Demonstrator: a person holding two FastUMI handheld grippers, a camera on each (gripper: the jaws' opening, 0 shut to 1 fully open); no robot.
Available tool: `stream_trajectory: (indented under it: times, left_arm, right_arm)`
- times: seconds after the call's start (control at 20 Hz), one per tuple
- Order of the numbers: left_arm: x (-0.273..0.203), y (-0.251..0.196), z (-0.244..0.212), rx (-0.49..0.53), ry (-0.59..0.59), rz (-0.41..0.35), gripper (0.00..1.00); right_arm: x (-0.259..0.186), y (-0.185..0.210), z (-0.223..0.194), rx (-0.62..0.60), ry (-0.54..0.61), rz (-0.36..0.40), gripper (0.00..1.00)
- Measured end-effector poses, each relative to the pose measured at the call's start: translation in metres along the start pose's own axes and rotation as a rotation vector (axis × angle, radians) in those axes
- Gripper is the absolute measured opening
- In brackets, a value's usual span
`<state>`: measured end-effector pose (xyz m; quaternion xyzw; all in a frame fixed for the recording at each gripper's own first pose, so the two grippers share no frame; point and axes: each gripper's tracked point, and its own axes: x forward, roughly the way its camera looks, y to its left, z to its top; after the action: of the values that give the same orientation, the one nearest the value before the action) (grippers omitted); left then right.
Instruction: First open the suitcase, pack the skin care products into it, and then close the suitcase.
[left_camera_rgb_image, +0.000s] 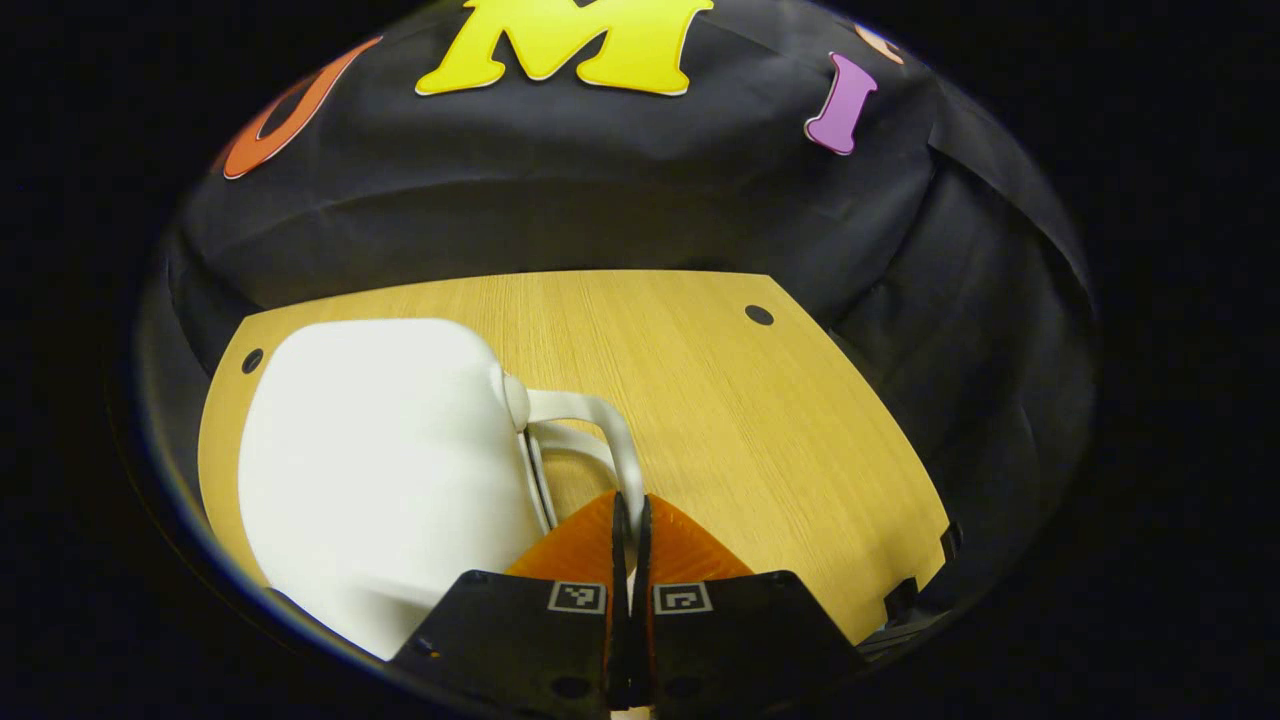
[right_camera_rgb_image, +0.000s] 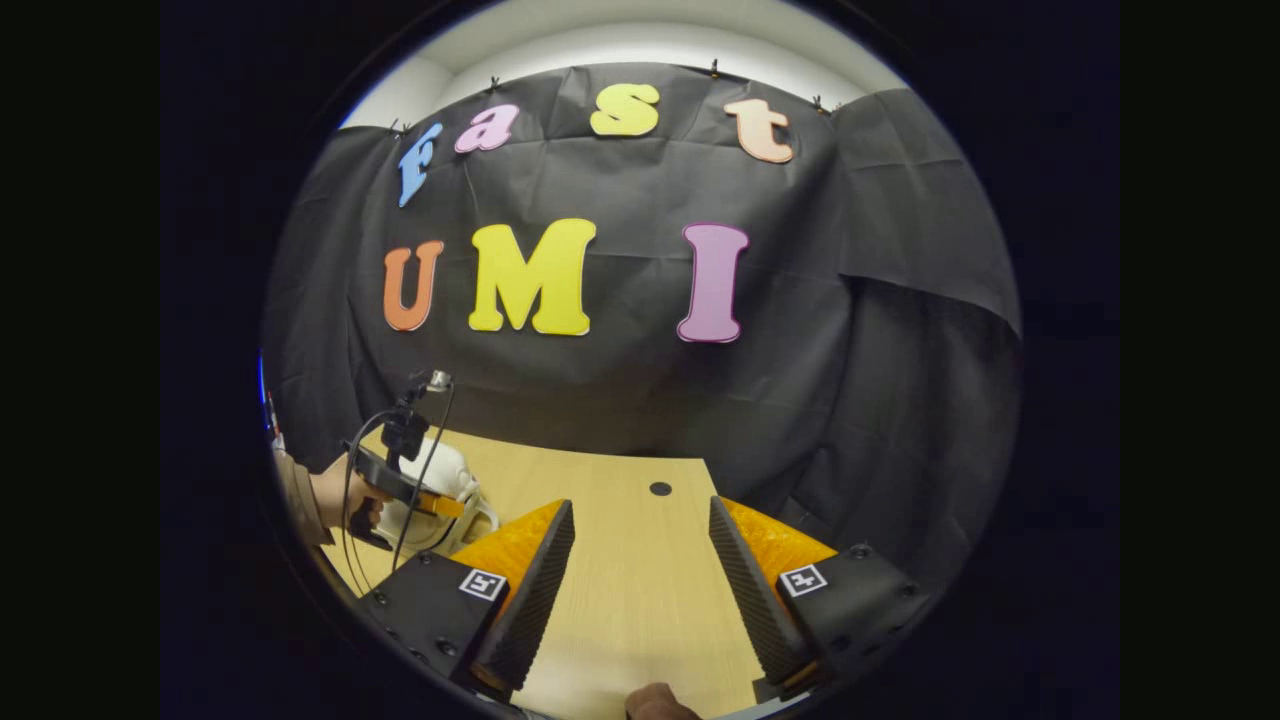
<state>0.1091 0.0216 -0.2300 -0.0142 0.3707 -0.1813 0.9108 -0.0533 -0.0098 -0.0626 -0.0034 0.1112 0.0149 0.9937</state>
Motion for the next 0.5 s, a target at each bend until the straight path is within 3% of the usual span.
stream_trajectory:
  times: [0.3,0.4,0.45,0.5]
  left_arm:
    - [0.004,-0.005,-0.001,0.011,0.019,0.024,0.06]
    - [-0.010,-0.017,0.007,-0.034,-0.013,-0.022,0.23]
    - [-0.021,-0.019,0.015,-0.058,-0.048,-0.028,0.45]
    - [-0.033,-0.018,0.026,-0.072,-0.080,-0.020,0.53]
  right_arm:
    - [0.018,0.016,-0.003,0.007,0.029,0.015,0.81]
    - [0.025,0.023,0.000,0.014,0.032,0.013,0.81]
    - [0.029,0.029,0.004,0.018,0.027,0.015,0.81]
    - [0.033,0.034,0.010,0.015,0.017,0.011,0.81]
